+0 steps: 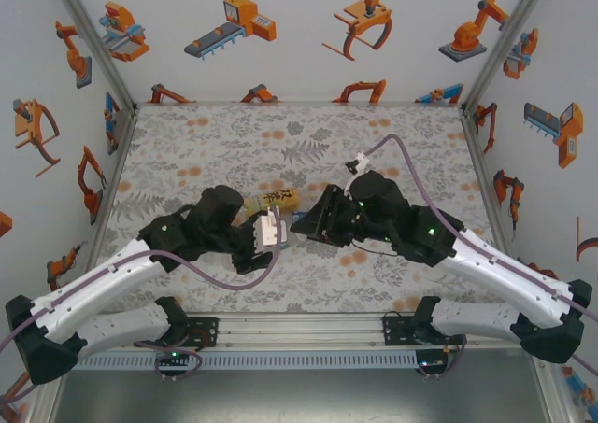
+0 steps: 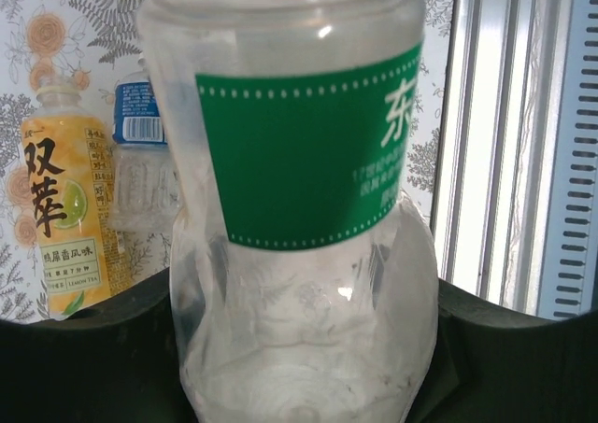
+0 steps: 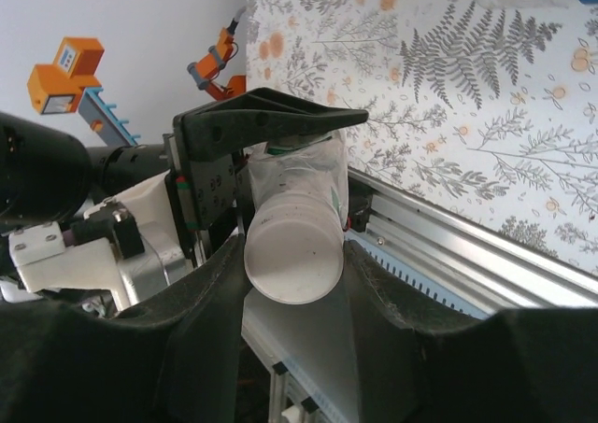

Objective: Screw on the bottle caps

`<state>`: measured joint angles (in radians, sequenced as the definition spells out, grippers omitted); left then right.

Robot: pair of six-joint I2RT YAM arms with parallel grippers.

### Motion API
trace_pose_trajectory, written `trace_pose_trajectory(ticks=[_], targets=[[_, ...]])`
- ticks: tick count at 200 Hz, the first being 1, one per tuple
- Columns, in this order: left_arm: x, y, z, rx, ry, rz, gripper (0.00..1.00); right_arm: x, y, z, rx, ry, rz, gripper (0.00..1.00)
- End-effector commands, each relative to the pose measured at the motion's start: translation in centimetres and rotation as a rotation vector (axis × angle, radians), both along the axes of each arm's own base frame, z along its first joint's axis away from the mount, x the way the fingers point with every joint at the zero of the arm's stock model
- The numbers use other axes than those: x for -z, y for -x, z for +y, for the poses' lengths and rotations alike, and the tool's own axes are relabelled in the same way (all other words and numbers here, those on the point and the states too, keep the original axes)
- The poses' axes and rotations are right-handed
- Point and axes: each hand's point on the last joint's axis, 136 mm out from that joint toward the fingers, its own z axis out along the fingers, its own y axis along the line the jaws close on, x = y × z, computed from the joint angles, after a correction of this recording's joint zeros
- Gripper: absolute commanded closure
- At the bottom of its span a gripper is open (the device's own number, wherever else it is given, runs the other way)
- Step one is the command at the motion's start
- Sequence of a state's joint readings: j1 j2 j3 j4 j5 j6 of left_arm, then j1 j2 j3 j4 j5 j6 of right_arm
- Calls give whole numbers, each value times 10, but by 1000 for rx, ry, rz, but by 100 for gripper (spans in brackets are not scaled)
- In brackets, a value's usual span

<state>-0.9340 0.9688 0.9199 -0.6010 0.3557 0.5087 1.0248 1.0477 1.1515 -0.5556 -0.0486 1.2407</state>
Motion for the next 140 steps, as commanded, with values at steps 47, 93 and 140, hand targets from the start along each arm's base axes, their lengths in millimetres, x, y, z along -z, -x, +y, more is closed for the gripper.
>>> trace_pose_trajectory(ticks=[47, 93, 140], targets=[[-59, 1, -26, 61, 239, -89, 100, 42, -9, -25, 107, 96, 98, 100], [-58, -5, -34, 46, 264, -74, 100, 32, -13, -17, 120, 11, 97, 77], [-48, -6, -39, 34, 295, -43, 100, 18, -16, -12, 106, -37, 61, 74]])
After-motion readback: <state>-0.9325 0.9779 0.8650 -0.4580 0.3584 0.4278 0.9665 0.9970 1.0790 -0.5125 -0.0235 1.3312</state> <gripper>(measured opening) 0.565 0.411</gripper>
